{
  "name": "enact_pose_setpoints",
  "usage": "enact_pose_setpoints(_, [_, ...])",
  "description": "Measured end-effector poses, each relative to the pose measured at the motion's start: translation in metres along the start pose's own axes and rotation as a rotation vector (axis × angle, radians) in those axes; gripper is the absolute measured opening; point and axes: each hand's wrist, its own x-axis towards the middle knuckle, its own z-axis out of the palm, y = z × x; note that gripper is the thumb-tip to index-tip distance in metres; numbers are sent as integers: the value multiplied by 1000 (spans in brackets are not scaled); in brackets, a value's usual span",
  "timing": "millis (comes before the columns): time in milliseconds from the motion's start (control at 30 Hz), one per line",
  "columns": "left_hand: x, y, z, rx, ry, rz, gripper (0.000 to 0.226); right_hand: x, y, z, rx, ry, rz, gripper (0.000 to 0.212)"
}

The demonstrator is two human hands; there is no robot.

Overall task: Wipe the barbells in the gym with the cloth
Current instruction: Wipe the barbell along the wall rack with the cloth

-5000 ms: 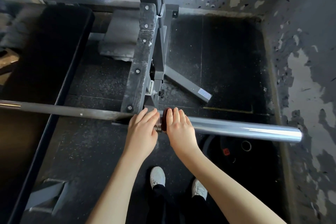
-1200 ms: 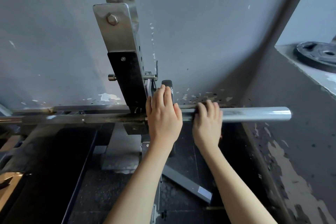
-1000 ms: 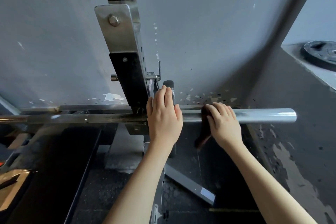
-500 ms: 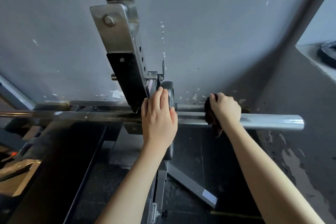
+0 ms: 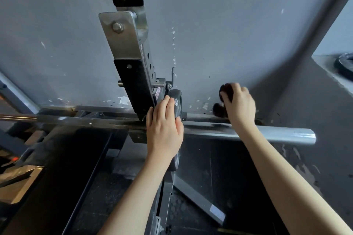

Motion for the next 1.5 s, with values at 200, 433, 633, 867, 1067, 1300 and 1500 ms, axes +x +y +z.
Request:
enact_pose_setpoints(200, [0, 0, 2, -8, 15, 1, 52, -52, 10, 13, 65, -70, -246, 33])
enact_pose_setpoints(433, [1, 0, 0, -2, 3, -1, 53, -84, 44, 13, 27, -20, -262, 38])
enact_pose_setpoints(633, [0, 0, 1, -6, 17, -3, 53, -100, -18, 45, 49, -70, -333, 33])
enact_pose_setpoints(867, [0, 1, 1, 0, 11, -1, 52, -102, 59, 15, -127, 86, -206, 37])
enact_pose_setpoints(1067, [0, 1, 0, 7, -5, 3, 53, -112, -4, 42, -85, -60, -275, 42])
enact_pose_setpoints(1300, [1, 0, -1, -16, -2, 19, 50, -86, 45, 9, -121, 121, -68, 31])
enact_pose_setpoints(1500, [2, -3, 0, -101, 29, 27, 49, -111, -48, 57, -11, -202, -330, 49])
